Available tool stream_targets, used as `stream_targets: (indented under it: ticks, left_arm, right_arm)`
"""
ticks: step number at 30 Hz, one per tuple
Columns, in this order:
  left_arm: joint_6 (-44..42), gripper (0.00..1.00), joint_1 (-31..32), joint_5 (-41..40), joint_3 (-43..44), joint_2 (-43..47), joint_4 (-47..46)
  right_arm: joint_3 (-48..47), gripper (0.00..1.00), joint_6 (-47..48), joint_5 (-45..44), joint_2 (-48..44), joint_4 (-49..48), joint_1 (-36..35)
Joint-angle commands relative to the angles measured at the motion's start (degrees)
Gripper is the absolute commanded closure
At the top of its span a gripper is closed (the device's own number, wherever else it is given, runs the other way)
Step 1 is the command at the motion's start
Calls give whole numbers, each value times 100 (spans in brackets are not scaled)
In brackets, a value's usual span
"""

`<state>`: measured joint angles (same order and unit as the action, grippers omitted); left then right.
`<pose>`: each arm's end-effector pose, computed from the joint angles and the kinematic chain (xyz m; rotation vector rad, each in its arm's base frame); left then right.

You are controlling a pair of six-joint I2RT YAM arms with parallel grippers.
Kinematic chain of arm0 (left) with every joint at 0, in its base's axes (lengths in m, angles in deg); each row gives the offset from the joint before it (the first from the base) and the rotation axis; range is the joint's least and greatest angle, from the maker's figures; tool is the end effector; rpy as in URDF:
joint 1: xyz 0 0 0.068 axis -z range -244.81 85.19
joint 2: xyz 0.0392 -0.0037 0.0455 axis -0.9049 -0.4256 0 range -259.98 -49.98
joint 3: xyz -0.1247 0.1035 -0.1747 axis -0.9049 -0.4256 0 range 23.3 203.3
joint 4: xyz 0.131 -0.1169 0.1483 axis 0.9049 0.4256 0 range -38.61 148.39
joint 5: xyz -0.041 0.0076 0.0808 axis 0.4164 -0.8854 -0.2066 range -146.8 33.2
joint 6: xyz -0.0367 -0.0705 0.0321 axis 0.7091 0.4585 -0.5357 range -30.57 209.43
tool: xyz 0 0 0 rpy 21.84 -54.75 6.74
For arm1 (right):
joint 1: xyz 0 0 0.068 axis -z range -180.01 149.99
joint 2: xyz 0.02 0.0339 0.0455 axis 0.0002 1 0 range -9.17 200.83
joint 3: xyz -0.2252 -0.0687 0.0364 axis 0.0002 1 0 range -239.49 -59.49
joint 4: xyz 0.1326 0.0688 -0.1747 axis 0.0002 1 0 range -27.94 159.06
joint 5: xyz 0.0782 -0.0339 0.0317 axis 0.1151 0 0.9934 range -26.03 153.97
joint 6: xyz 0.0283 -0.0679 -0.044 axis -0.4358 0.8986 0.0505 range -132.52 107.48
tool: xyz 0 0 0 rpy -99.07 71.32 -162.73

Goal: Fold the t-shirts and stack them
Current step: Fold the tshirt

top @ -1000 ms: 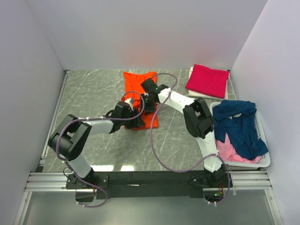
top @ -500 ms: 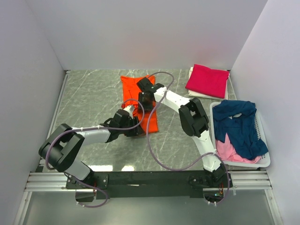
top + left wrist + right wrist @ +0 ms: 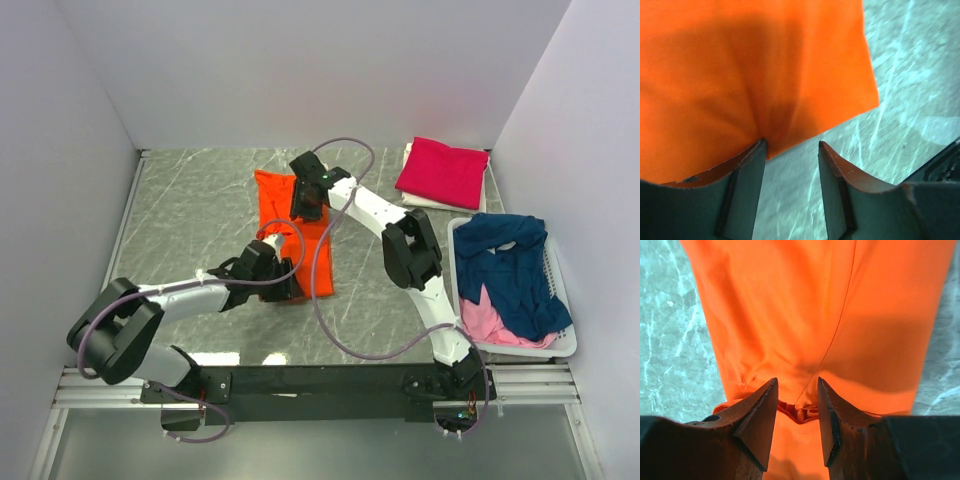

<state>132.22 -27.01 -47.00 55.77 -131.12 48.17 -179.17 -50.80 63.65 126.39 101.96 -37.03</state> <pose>0.2082 -0.1777 0.1143 -0.0214 2.5288 -0.8348 0.3885 0.2926 0.1494 0.0311 2.6231 0.4873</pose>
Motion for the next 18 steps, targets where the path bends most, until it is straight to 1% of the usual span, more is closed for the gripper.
stream_targets:
  ticks: [1, 3, 5, 6, 8, 9, 11, 12, 13, 14, 17, 18]
  left_arm:
    - [-16, 47, 34, -294, 329, 397, 1093]
    - [-77, 46, 43, -513, 733, 660, 1393]
    - [-138, 45, 43, -654, 1014, 819, 1796]
    - [-148, 44, 34, -742, 1277, 941, 1903]
    - [-139, 43, 34, -953, 1463, 1065, 2193]
    - [-121, 42, -1, -963, 1577, 1161, 2255]
    - [-60, 41, -71, -963, 1570, 1267, 2352]
    - [-34, 41, -167, -963, 1535, 1346, 2431]
    - [1, 41, -237, -963, 1482, 1382, 2467]
    - [37, 41, -412, -963, 1360, 1425, 2493]
    - [81, 41, -799, -858, 1061, 1435, 2660]
    - [90, 41, -1088, -788, 973, 1452, 2704]
  right_arm:
    - [-30, 55, 49, -135, -750, -140, 98]
    - [391, 55, 154, -153, -1005, -202, 142]
    - [768, 54, 198, -205, -1479, -298, 186]
    - [1197, 53, 259, -223, -1820, -351, 203]
    - [1630, 52, 304, -223, -2164, -457, 239]
    - [2058, 51, 330, -232, -2479, -474, 247]
    - [2500, 51, 330, -145, -2797, -562, 256]
    - [2928, 50, 330, -83, -3086, -606, 256]
    - [3159, 50, 321, -30, -3219, -658, 247]
    - [3579, 50, 313, 5, -3343, -694, 256]
    - [4231, 50, 225, 338, -3800, -896, 169]
    - [4625, 50, 199, 461, -3992, -957, 125]
